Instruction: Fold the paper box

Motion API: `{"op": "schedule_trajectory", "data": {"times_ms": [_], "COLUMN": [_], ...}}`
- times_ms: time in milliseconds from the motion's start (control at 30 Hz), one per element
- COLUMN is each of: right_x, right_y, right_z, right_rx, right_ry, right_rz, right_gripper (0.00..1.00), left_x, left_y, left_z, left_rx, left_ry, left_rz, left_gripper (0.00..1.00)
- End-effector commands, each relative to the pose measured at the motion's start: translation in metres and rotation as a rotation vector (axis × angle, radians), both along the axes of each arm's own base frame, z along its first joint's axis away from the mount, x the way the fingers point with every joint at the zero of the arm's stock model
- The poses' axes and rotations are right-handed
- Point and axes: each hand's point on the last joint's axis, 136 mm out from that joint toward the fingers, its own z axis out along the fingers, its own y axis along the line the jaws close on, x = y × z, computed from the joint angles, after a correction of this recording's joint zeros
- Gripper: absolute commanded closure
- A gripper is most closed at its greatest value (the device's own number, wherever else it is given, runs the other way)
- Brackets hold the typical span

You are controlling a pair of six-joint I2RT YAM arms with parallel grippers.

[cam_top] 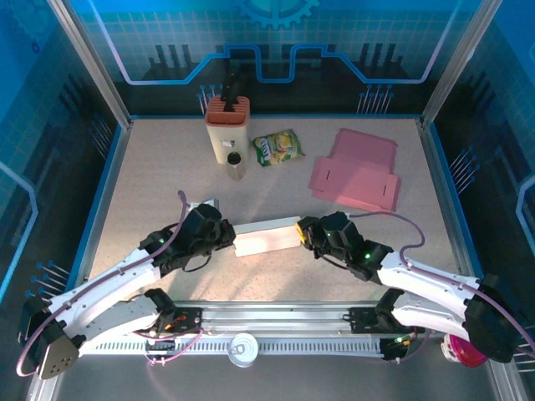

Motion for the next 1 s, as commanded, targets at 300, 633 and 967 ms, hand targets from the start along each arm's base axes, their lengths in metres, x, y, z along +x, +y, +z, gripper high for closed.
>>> {"op": "schedule_trajectory", "data": {"times_ms": [300, 633, 967], "right_x": [-0.024, -0.013, 0.007], "right_y": [-0.034, -0.007, 0.018], "right_z": [-0.001, 0.003, -0.02], "right_rx": [-0.245, -0.123, -0.07], "right_ry": [0.075, 0.262, 0.321], "right_rz": [0.03, -0.044, -0.01], "right_gripper": [0.42, 0.28, 0.31], "left_x": [-0.021, -0.02, -0.021], "left_y": [0.0, -0.006, -0.007], "left_z": [-0.024, -0.023, -0.017], "left_rx": [0.1, 0.114, 0.126], "left_ry": [0.069, 0.056, 0.03], "left_rz": [-0.085, -0.098, -0.107], "left_gripper": [0.99, 1.0, 1.0]}}
